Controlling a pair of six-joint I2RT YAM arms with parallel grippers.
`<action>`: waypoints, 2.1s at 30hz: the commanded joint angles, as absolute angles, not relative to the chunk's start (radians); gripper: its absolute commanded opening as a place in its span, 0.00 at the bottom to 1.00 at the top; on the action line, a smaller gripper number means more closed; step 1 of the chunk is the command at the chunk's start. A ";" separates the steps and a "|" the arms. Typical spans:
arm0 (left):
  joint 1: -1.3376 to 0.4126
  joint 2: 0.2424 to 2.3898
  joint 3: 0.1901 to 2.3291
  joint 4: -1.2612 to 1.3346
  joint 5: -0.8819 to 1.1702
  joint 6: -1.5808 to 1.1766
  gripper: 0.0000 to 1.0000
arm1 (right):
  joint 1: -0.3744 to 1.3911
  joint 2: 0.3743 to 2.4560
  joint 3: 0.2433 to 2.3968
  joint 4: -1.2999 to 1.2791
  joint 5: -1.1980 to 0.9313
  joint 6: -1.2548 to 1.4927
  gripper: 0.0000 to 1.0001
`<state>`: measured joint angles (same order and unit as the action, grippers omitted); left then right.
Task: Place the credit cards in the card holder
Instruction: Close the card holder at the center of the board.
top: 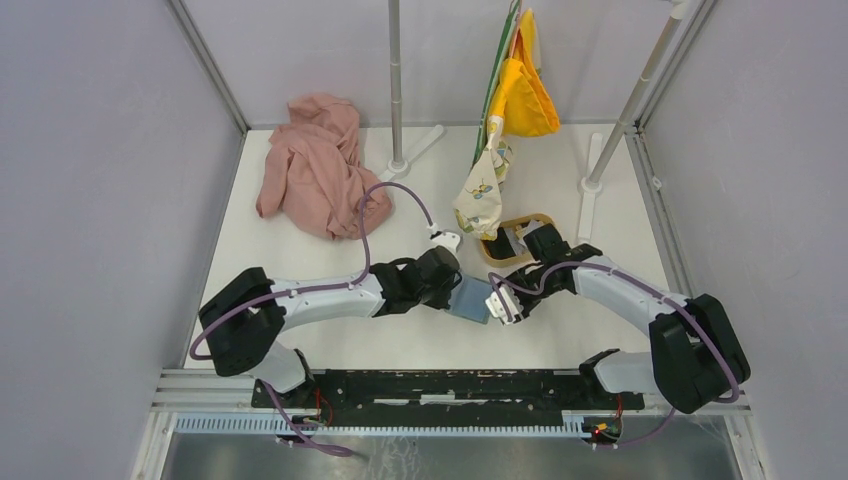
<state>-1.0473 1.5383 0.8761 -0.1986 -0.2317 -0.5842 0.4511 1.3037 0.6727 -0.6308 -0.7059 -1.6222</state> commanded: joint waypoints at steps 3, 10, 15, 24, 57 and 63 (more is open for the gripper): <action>-1.073 1.492 0.929 -0.282 -0.314 -0.508 0.02 | 0.450 1.307 0.643 -0.735 -0.717 -1.733 0.42; -1.079 1.499 0.966 -0.319 -0.327 -0.487 0.02 | 0.449 1.314 0.625 -0.770 -0.684 -1.756 0.28; -1.088 1.542 1.006 -0.325 -0.279 -0.485 0.02 | 0.450 1.305 0.580 -0.669 -0.635 -1.676 0.23; -1.114 1.647 1.061 -0.268 -0.188 -0.489 0.02 | 0.449 1.236 0.541 -0.550 -0.594 -1.627 0.08; -1.128 1.622 1.064 -0.296 -0.242 -0.486 0.02 | 0.426 1.294 0.556 -0.666 -0.608 -1.804 0.05; -1.127 1.643 1.043 -0.179 -0.080 -0.489 0.06 | 0.476 1.271 0.501 -0.483 -0.574 -1.674 0.05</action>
